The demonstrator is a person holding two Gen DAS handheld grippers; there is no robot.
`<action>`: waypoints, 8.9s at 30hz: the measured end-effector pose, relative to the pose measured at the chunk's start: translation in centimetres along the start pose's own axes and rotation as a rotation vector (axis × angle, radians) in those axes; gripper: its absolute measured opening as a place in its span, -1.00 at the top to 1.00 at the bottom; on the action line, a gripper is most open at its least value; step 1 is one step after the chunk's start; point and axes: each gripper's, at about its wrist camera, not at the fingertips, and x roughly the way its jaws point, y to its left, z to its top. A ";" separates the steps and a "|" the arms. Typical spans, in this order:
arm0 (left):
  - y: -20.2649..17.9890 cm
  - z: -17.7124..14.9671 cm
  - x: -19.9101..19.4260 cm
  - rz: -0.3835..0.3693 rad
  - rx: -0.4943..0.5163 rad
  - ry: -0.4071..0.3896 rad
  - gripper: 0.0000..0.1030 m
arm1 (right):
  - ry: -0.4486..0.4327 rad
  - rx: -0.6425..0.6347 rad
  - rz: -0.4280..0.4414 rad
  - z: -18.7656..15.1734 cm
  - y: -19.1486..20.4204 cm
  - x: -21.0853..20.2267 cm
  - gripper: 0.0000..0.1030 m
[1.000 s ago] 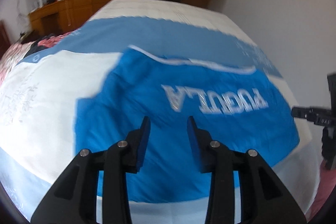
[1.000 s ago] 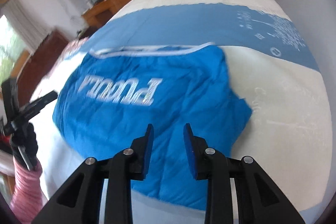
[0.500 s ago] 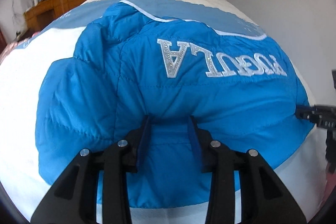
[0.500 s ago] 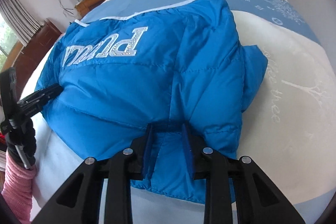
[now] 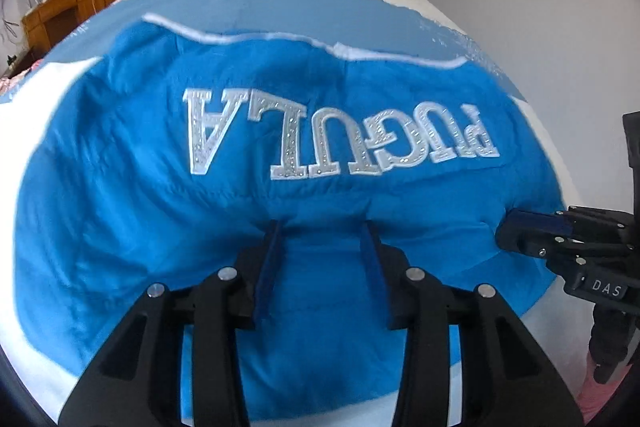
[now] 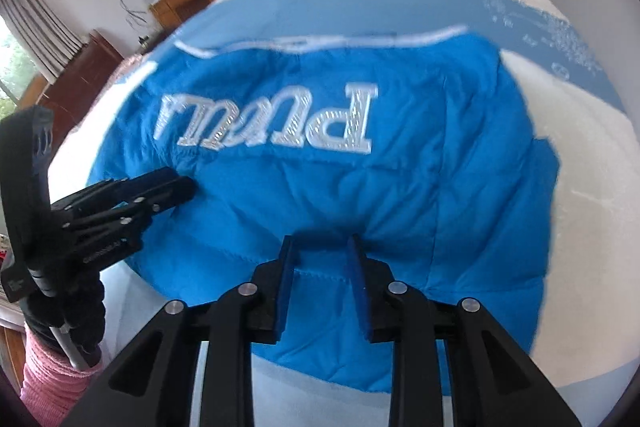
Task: Fold large clothes
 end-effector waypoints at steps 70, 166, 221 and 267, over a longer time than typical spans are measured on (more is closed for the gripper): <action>11.3 -4.6 -16.4 -0.158 -0.237 -0.224 0.63 | -0.174 0.147 0.393 -6.0 -9.6 -12.6 0.68; 8.1 -24.5 -20.7 0.091 -0.490 -0.180 -0.46 | 0.075 0.060 -0.019 -21.0 -3.0 -8.6 0.87; 11.7 -21.7 -18.3 -0.159 -0.675 -0.357 0.60 | 0.081 0.069 0.002 -20.8 -3.6 -9.1 0.87; -15.3 -16.6 -10.4 -0.257 0.132 -0.128 0.47 | -0.050 0.091 0.044 -18.9 -5.8 -17.3 0.41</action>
